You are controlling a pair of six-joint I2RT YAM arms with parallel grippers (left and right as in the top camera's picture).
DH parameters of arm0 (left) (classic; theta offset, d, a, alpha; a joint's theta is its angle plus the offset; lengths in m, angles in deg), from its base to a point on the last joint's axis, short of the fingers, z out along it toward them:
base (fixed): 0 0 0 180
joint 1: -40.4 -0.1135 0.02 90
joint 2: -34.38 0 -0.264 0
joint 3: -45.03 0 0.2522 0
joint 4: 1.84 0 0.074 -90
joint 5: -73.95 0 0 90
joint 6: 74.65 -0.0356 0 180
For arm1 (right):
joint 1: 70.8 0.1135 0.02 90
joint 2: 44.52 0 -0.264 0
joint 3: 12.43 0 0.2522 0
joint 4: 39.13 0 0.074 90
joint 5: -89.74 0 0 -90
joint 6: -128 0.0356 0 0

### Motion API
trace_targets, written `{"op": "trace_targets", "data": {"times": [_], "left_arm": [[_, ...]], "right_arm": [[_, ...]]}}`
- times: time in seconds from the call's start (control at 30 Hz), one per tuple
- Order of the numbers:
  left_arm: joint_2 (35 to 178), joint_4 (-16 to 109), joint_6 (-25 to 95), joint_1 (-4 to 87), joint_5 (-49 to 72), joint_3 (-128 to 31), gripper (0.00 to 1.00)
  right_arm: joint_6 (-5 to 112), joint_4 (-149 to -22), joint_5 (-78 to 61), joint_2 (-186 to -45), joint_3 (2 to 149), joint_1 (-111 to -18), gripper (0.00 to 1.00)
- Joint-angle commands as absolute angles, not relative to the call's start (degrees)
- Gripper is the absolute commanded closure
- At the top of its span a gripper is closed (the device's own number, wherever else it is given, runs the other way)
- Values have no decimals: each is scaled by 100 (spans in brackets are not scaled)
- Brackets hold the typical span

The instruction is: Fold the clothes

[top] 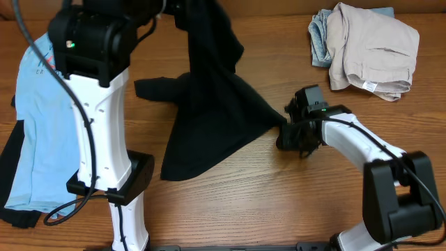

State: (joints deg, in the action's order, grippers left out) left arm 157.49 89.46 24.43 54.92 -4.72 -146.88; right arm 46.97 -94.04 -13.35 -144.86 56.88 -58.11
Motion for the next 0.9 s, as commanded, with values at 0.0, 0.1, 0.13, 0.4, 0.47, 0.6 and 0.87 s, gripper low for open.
{"op": "trace_targets", "data": {"times": [0.0, 0.1, 0.13, 0.4, 0.47, 0.6, 0.87], "left_arm": [[15600, 8898, 2524, 5499, -616, -14797, 96], [15600, 8902, 2524, 5499, -616, -14797, 96], [15600, 8902, 2524, 5499, -616, -14797, 96], [15600, 8944, 2521, 5499, -616, -14797, 96], [15600, 8964, 2524, 5499, -614, -14797, 96], [15600, 8986, 2521, 5499, -614, -14797, 96], [15600, 9010, 2456, 5499, -616, -14797, 96]], "right_arm": [[4852, -9345, -1442, -14341, 5776, -5824, 57], [4850, -9354, -1693, -14287, 5808, -5824, 54], [4852, -9317, -1711, -14278, 5811, -5824, 53], [4524, -8639, -1673, -14278, 5808, -5708, 42], [4468, -8405, -1621, -14280, 5806, -5686, 40], [4223, -7898, -1571, -14298, 5795, -5608, 36], [4234, -7975, -1459, -14510, 5789, -5564, 36]]}}
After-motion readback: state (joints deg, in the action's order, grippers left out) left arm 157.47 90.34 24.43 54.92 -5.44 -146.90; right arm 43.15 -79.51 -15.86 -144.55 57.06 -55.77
